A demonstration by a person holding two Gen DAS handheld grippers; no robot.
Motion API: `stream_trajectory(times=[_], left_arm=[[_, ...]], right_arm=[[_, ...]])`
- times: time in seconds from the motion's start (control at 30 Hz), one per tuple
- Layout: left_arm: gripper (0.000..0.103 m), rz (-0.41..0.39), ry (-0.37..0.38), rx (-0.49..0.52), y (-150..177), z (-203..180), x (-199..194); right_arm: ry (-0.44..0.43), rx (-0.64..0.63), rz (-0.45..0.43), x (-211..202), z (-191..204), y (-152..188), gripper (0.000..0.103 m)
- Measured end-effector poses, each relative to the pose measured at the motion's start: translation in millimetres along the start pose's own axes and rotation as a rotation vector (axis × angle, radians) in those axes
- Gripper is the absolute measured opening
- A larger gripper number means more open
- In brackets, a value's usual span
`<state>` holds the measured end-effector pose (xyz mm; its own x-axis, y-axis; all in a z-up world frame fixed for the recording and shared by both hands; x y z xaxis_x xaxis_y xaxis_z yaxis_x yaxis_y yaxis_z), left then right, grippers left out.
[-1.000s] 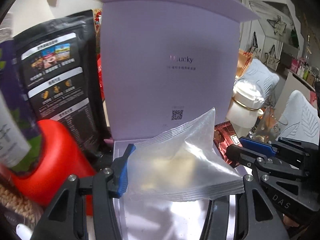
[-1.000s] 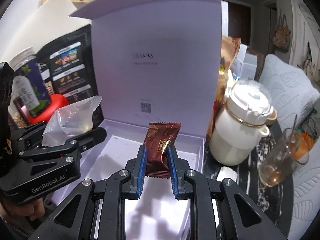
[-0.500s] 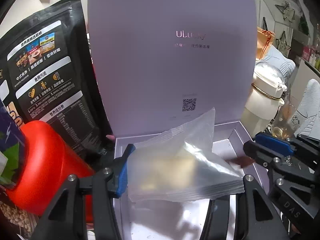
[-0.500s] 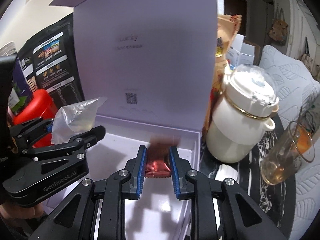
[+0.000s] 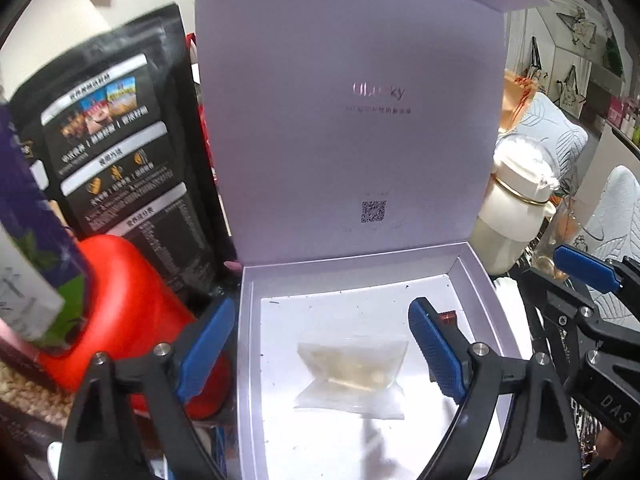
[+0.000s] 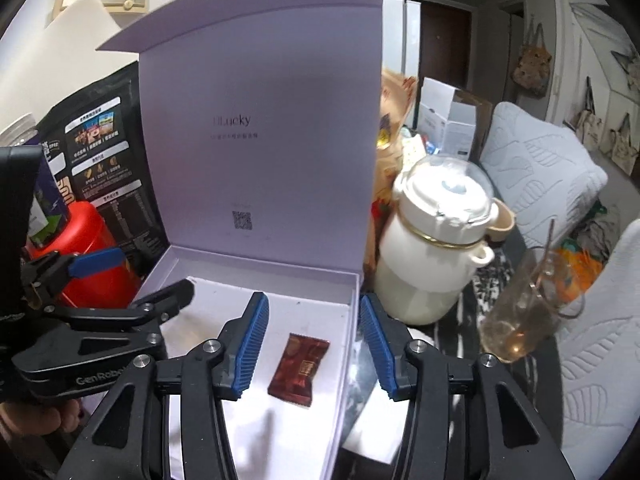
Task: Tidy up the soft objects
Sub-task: 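Open both tools to drop the zip bag and chocolate into the box, then withdraw both tools from the box back over the table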
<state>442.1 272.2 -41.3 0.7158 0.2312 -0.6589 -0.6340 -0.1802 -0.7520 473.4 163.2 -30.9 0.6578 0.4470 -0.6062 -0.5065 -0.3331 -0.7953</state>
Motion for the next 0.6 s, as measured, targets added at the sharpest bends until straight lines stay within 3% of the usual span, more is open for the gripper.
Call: stream_trajectory(times=[0.6], left_arm=[[0.09, -0.135, -0.011, 0.027, -26, -13, -113]], right_arm=[[0.016, -0.018, -0.117, -97, -1, -27, 0.048]])
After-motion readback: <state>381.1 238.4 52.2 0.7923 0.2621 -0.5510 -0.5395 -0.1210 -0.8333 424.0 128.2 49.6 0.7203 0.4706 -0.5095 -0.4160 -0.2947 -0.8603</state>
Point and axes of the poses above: each gripper's, at about its wrist camera, not at the fingertips, and x roughly the way its jaws point, z to its left, y to its underside, the point moved 8 cm from there along x, roughly the way its jaws point, and after that the axes turned 5 degrees about -z, right-handed, at the moved point
